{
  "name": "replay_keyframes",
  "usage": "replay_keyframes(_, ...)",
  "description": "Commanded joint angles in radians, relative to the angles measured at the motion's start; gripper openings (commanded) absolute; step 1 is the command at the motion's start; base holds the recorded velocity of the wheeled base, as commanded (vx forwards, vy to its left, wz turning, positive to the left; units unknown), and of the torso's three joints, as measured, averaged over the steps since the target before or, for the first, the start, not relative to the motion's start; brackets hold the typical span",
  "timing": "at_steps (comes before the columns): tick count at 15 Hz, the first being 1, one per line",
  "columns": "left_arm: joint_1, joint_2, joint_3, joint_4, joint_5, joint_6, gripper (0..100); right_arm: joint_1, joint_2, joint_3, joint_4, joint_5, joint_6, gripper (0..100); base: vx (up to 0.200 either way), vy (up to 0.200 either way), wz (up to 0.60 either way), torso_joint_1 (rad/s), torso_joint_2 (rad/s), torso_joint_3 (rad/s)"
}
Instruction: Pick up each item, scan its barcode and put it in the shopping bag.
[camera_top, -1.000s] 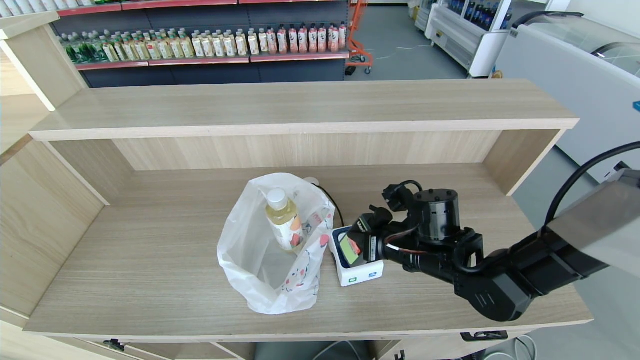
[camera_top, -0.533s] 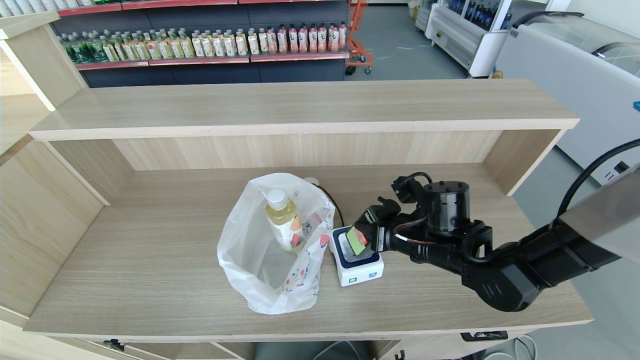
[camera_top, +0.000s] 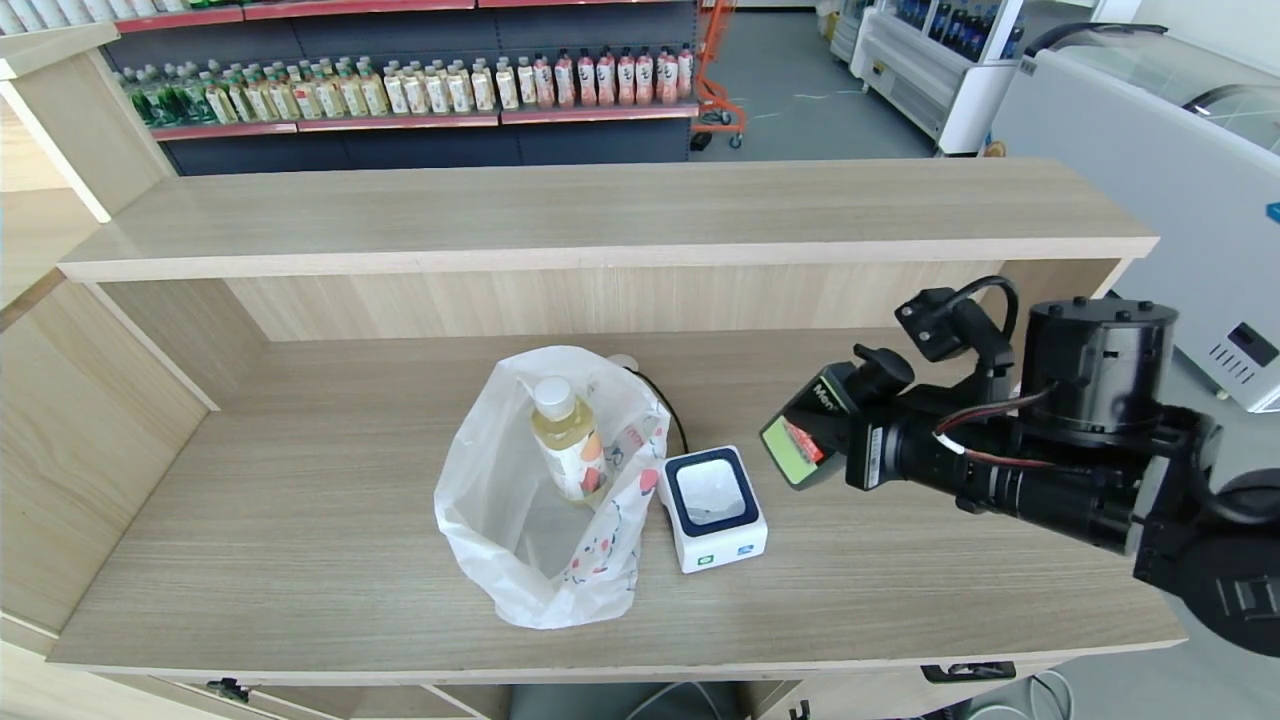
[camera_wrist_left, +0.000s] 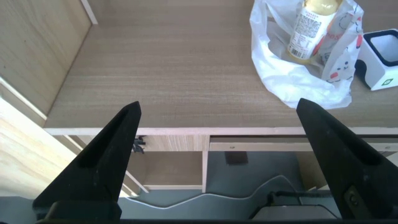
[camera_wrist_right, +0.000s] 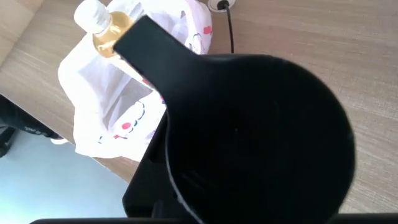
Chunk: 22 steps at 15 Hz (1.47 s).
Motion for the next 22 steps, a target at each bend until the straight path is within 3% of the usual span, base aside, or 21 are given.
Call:
replay_keyframes(1,0.0,0.002,0.0,0.0,0.0,0.0,100,0.013,-0.135,0.012,0.047,0.004,-0.012,0,0.0,0.2,0.0,-0.002,0.0,0.002)
replay_keyframes(4,0.0,0.0,0.0,0.0,0.0,0.008,100,0.026,-0.132,0.044,0.088,0.048,-0.012,0,0.0,0.2,0.0,0.012,0.0,0.004)
replay_keyframes(6,0.0,0.0,0.001,-0.003,-0.002,0.032,100,0.036,-0.075,0.055,0.102,0.056,-0.01,0,0.0,0.0,0.0,0.0,0.0,0.0)
replay_keyframes(12,0.0,0.002,0.001,-0.003,-0.002,0.049,100,0.097,0.128,-0.003,0.039,0.024,-0.016,0,0.0,0.0,0.0,0.0,0.0,0.0)
replay_keyframes(22,0.0,0.002,0.001,-0.003,0.0,0.038,100,0.164,0.302,-0.168,-0.005,-0.015,-0.008,0,0.0,0.0,0.0,0.0,0.0,0.0)
